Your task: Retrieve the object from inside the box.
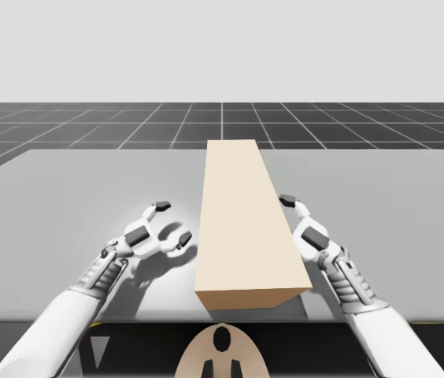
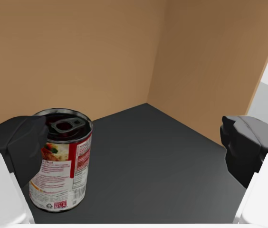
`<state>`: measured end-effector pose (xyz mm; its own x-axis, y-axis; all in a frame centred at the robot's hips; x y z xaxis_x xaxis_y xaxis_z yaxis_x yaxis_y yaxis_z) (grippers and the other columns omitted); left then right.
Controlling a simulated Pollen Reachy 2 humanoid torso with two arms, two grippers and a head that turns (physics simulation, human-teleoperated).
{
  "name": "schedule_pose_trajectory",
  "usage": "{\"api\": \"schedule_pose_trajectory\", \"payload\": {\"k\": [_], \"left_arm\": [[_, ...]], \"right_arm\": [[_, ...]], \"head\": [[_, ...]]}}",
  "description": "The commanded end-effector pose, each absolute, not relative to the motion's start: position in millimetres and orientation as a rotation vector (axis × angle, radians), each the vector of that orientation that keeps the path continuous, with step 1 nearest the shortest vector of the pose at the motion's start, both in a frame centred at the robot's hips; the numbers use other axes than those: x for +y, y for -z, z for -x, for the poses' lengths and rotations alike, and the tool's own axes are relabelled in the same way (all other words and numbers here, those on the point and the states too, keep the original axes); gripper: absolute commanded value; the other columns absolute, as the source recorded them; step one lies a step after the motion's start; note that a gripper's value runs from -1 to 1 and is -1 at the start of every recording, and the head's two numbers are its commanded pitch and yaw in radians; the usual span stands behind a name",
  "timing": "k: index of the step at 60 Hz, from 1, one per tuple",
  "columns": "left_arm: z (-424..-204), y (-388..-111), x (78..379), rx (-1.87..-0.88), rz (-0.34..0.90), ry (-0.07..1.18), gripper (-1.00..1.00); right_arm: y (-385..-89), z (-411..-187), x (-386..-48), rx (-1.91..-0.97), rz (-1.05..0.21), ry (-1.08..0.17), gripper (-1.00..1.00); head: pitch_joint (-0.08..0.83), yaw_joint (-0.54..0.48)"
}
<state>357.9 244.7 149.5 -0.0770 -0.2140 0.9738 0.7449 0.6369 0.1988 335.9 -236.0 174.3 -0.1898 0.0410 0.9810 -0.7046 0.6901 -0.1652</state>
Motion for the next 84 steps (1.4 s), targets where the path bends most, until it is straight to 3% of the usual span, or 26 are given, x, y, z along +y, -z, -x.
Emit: {"api": "schedule_pose_trajectory", "payload": {"k": [1,11,20,31,34,37,42,53,60,61,62,63,65,74,84], "left_arm": [[-350.8,-148.2,232.0,-1.429,0.502,0.931,-1.0],[-350.6,-147.3,230.6,-1.427,0.493,0.935,-1.0],[-350.3,-146.6,228.9,-1.426,0.487,0.942,-1.0],[-349.8,-145.2,226.8,-1.423,0.478,0.953,-1.0],[-349.9,-145.2,226.9,-1.423,0.477,0.953,-1.0],[-349.8,-145.3,227.1,-1.424,0.476,0.954,-1.0],[-349.7,-145.7,227.7,-1.426,0.473,0.954,-1.0],[-349.6,-145.5,228.1,-1.425,0.465,0.954,-1.0],[-349.8,-145.2,228.8,-1.423,0.46,0.954,-1.0],[-349.7,-145.2,228.8,-1.423,0.46,0.954,-1.0],[-349.7,-145.1,228.8,-1.423,0.459,0.954,-1.0],[-349.7,-145.0,228.7,-1.422,0.459,0.955,-1.0],[-349.5,-144.9,228.6,-1.422,0.458,0.956,-1.0],[-349.9,-145.0,229.2,-1.422,0.453,0.951,-1.0],[-350.9,-145.8,230.3,-1.426,0.448,0.942,-1.0]], "right_arm": [[-169.0,-333.1,-218.2,-1.685,-0.636,-0.796,-1.0],[-153.6,-345.2,-206.1,-1.595,-0.702,-0.853,-1.0],[-131.5,-357.7,-189.1,-1.633,-0.727,-0.909,-1.0],[-103.8,-376.5,-161.3,-1.568,-0.838,-0.915,-1.0],[-99.8,-381.5,-154.1,-1.583,-0.854,-0.918,-1.0],[-93.6,-387.4,-145.0,-1.666,-0.849,-0.895,-1.0],[-88.1,-389.3,-133.3,-1.56,-0.902,-0.888,-1.0],[-81.6,-387.9,-119.0,-1.443,-0.938,-0.887,-1.0],[-78.3,-385.9,-119.3,-1.464,-0.885,-0.891,-1.0],[-78.5,-385.7,-119.6,-1.465,-0.882,-0.89,-0.92],[-78.8,-385.4,-120.0,-1.459,-0.888,-0.889,-0.33],[-79.8,-385.1,-121.1,-1.468,-0.88,-0.891,0.73],[-80.7,-384.1,-121.9,-1.463,-0.885,-0.889,0.99],[-85.6,-373.0,-138.4,-1.431,-0.846,-0.909,1.0],[-97.3,-351.5,-179.7,-1.453,-0.729,-0.986,1.0]], "head": [[0.009,0.04],[0.017,0.03],[0.023,0.03],[0.037,0.02],[0.039,0.02],[0.044,0.02],[0.053,0.02],[0.061,0.02],[0.061,0.02],[0.061,0.02],[0.061,0.02],[0.06,0.02],[0.06,0.02],[0.057,0.01],[0.056,0.01]]}}
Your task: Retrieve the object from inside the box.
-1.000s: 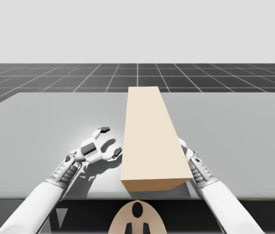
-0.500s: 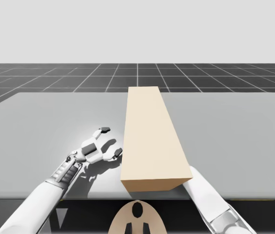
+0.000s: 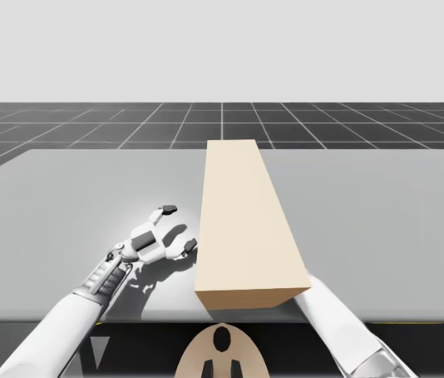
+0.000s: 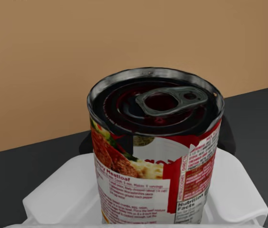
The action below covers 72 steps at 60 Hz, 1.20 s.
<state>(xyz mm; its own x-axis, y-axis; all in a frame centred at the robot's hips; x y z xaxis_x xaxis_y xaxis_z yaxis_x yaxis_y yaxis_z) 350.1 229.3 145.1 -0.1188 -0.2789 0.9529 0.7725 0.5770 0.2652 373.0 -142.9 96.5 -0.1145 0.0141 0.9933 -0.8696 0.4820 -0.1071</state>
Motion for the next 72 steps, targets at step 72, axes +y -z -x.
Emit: {"api": "schedule_pose_trajectory", "payload": {"k": [72], "left_arm": [[-358.1,-151.4,243.7,-1.461,0.431,0.873,-1.0]], "right_arm": [[-321.8,-363.4,-449.9,-1.947,0.178,-0.388,1.0]], "head": [[0.046,0.03]]}}
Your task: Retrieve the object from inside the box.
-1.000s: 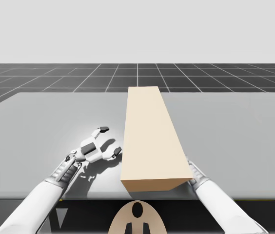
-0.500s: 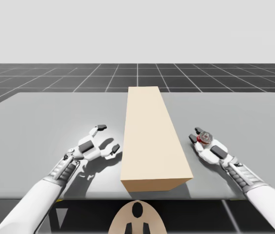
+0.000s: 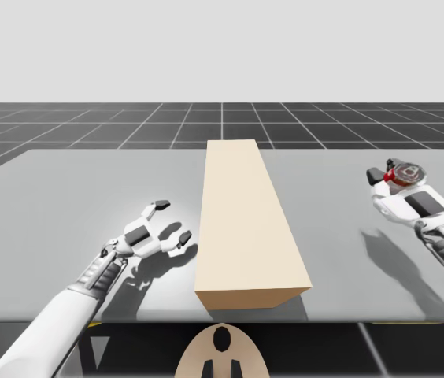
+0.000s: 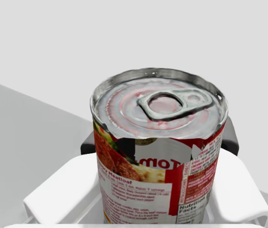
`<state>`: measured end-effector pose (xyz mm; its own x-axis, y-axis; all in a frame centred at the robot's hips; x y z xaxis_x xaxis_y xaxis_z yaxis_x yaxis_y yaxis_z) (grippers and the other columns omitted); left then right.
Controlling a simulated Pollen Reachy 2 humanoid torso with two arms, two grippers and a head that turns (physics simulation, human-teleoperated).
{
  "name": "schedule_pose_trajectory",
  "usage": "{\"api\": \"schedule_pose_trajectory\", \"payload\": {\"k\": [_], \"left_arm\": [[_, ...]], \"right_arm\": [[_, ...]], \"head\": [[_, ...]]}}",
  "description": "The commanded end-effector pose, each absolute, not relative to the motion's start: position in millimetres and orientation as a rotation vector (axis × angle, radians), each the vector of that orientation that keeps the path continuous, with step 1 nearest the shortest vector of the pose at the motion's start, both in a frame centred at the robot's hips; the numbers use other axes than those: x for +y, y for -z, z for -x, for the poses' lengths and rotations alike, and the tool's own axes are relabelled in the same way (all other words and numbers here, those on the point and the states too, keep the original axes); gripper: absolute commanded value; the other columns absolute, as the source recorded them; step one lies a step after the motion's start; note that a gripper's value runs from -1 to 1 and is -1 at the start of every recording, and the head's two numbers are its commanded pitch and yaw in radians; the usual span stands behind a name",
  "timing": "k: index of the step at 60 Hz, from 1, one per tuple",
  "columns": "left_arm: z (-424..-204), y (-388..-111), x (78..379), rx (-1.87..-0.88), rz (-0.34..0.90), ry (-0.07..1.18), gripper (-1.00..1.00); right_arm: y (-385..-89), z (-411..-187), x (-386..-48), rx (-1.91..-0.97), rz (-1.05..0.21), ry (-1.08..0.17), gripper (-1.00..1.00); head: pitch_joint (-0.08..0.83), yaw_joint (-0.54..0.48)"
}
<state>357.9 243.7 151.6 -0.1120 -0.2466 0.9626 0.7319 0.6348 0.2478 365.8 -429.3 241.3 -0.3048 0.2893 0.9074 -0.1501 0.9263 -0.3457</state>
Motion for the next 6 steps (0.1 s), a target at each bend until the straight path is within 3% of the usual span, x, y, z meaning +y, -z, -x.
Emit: {"api": "schedule_pose_trajectory", "payload": {"k": [1,6], "left_arm": [[-358.1,-151.4,243.6,-1.461,0.431,0.874,-1.0],[-358.3,-151.0,243.0,-1.459,0.429,0.875,-1.0]], "right_arm": [[-326.1,-362.3,-450.8,-1.955,0.184,-0.374,1.0],[-364.2,-350.8,-459.7,-2.029,0.227,-0.25,1.0]], "head": [[0.046,0.03],[0.047,0.03]]}}
